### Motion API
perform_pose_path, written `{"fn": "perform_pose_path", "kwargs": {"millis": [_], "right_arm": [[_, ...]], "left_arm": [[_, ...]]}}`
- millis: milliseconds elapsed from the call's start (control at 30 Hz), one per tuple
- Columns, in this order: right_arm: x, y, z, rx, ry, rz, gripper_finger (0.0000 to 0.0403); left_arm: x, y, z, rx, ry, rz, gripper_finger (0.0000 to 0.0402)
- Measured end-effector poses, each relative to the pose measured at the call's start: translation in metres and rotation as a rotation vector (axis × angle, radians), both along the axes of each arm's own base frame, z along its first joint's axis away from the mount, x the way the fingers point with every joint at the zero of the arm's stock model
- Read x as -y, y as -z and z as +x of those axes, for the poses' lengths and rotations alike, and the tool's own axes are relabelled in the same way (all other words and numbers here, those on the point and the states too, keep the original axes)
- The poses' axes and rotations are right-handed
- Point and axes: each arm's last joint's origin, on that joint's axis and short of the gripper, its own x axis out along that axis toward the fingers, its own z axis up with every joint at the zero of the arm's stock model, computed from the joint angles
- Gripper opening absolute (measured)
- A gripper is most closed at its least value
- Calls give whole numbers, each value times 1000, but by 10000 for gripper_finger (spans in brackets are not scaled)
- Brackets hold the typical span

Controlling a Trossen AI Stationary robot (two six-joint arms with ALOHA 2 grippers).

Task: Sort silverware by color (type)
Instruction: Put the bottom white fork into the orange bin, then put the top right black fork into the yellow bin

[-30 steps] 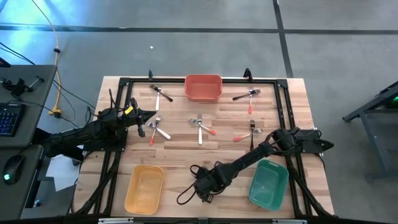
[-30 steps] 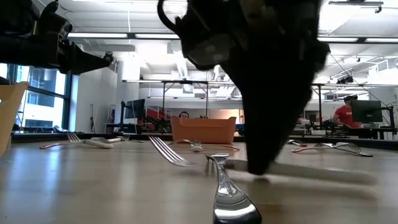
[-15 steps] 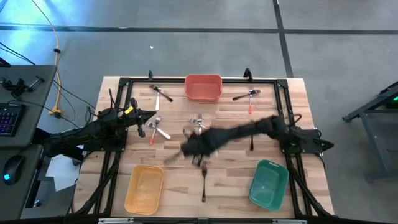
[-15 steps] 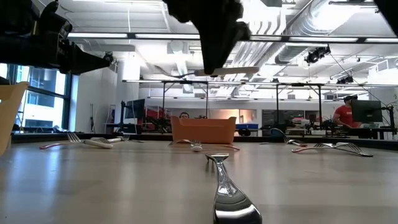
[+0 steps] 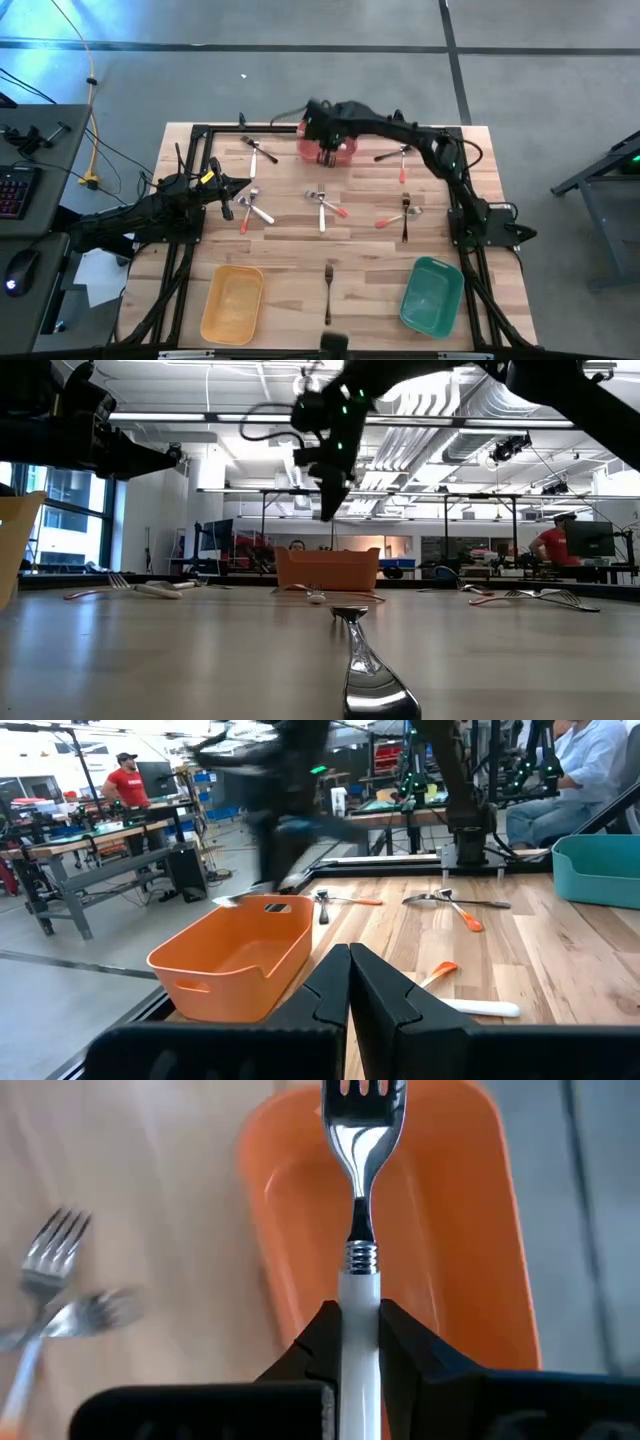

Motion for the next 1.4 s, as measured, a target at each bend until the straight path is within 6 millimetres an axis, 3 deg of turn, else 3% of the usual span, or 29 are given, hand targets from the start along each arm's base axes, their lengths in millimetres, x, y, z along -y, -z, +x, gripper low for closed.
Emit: {"fn": "perform_pose_path", "kwargs": {"millis": [133, 267, 600, 767, 1000, 1133, 1400], "right_arm": [[34, 29, -17, -15, -36, 49, 16], [55, 54, -33, -21, -32, 98, 16], [66, 78, -41, 24, -55, 112, 29], [68, 74, -38, 54, -61, 89, 81], [65, 42, -26, 101, -89, 51, 116], [57, 24, -22, 92, -124, 66, 95], [49, -4, -26, 158, -167, 52, 5]], "left_arm": [[0, 0, 0, 0, 0, 0, 0], [0, 0, 0, 0, 0, 0, 0], [0, 0, 0, 0, 0, 0, 0], [0, 0, 0, 0, 0, 0, 0], [0, 0, 0, 0, 0, 0, 0], [0, 0, 0, 0, 0, 0, 0], [0, 0, 0, 0, 0, 0, 0]]}}
